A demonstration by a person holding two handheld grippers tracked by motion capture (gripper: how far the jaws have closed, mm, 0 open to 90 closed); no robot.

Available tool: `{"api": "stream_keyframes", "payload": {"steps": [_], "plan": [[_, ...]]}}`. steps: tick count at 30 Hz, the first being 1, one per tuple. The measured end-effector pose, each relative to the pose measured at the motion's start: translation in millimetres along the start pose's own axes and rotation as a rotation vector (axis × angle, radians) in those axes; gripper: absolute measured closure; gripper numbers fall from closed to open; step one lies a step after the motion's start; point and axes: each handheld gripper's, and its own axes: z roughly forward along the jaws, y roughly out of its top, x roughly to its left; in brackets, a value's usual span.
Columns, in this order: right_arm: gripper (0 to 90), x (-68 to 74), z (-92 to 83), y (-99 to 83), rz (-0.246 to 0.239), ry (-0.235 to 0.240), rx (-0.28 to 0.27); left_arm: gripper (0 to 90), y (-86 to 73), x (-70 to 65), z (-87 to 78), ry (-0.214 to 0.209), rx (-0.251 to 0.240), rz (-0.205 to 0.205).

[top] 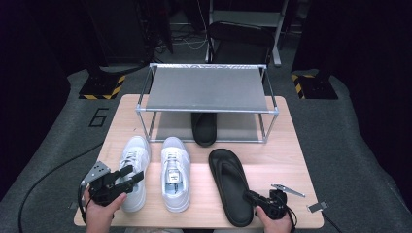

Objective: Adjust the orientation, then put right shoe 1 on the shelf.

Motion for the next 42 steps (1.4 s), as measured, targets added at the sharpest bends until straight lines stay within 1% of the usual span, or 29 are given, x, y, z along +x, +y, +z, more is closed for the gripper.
{"api": "stream_keyframes", "payload": {"steps": [2,5,9,10,11,12,13,14,15,16,17,18,19,21,22,23,25,26,27,29,30,32,33,34,35,38,39,41,42], "plan": [[64.7,0.6,-2.8,-0.4,0.01,0.006,-0.021,42.8,-0.1,-1.1,0.4,0.007,-0.001,0.003],[64.6,-1.3,-6.9,3.3,0.034,0.007,-0.037,42.7,0.8,-0.9,-1.2,-0.001,0.008,0.01],[64.5,-3.7,-7.4,8.4,0.037,-0.006,-0.055,42.5,0.3,0.4,-1.8,0.007,0.002,0.002],[64.5,-5.4,-6.4,11.0,0.03,-0.006,-0.072,42.4,-0.4,0.2,-1.6,0.009,0.004,0.005],[64.5,-4.4,-6.7,12.6,0.053,-0.009,-0.066,42.4,-0.4,0.2,-1.6,0.009,0.004,0.005],[64.5,-4.4,-6.7,12.6,0.053,-0.009,-0.066,42.4,-0.6,0.2,-1.3,0.007,0.006,0.003],[64.4,-5.0,-5.4,14.3,0.051,-0.008,-0.078,42.4,-0.8,0.2,-0.9,0.008,0.002,0.004],[64.4,-5.5,-4.2,16.4,0.046,-0.01,-0.083,42.4,-0.2,1.0,-1.3,0.005,0.01,0.005],[64.4,-5.3,-2.6,20.6,0.046,-0.022,-0.09,42.4,0.1,1.6,-1.7,0.007,0.012,0.004],[64.4,-5.3,-2.6,20.6,0.046,-0.022,-0.09,42.4,0.6,2.7,-2.0,0.004,0.014,0.004],[64.4,-5.8,-1.3,23.2,0.037,-0.021,-0.096,42.4,0.7,3.7,-1.8,0.011,0.006,0.002],[64.3,-4.4,-1.0,26.1,0.051,-0.027,-0.095,42.4,1.2,4.7,-2.3,0.008,0.012,0.0],[64.3,-4.5,0.0,28.7,0.042,-0.031,-0.1,42.4,1.3,5.4,-2.6,0.008,0.014,0.0],[64.3,-2.8,2.2,33.5,0.056,-0.03,-0.108,42.4,1.6,7.0,-2.6,0.008,0.014,-0.001],[64.3,-2.5,3.3,35.9,0.054,-0.032,-0.115,42.4,1.4,7.2,-2.2,0.014,0.003,-0.004],[64.3,-1.0,5.0,41.0,0.044,-0.044,-0.117,42.4,2.2,8.3,-3.5,0.011,0.013,-0.003],[64.3,0.3,5.3,43.1,0.049,-0.052,-0.114,42.4,2.5,9.5,-4.6,0.013,0.005,-0.008],[64.3,0.6,7.1,46.1,0.04,-0.05,-0.118,42.4,2.4,9.5,-5.3,0.018,0.0,-0.008],[64.3,2.2,7.9,48.5,0.049,-0.052,-0.12,42.4,2.2,9.4,-6.1,0.017,0.002,-0.009],[64.3,5.9,9.6,55.6,0.041,-0.065,-0.117,42.4,1.2,9.4,-6.1,0.02,0.004,-0.007],[64.3,5.9,9.6,55.6,0.041,-0.065,-0.117,42.4,1.2,9.4,-6.1,0.02,0.004,-0.007],[64.3,9.0,11.3,61.6,0.031,-0.074,-0.121,42.4,0.6,9.5,-5.3,0.016,0.006,-0.008],[64.3,10.9,12.1,64.6,0.036,-0.076,-0.116,42.4,0.1,9.0,-4.1,0.019,-0.005,-0.01],[64.3,11.8,12.7,67.1,0.027,-0.077,-0.117,42.4,0.3,8.8,-3.9,0.019,-0.003,-0.006],[64.4,13.9,14.0,70.3,0.031,-0.075,-0.12,42.4,0.9,8.5,-4.1,0.011,0.007,-0.007],[64.4,20.1,17.0,81.0,0.024,-0.09,-0.128,42.4,1.6,7.0,-3.8,0.011,0.004,-0.003],[64.5,21.0,18.9,85.0,0.013,-0.093,-0.13,42.4,2.0,6.8,-3.8,0.011,0.004,-0.001],[64.5,21.2,23.8,92.2,0.024,-0.098,-0.138,42.4,2.6,7.1,-4.1,0.01,0.002,0.001],[64.7,16.8,30.3,98.3,0.036,-0.095,-0.144,42.4,2.7,7.2,-4.0,0.012,0.001,0.0]]}}
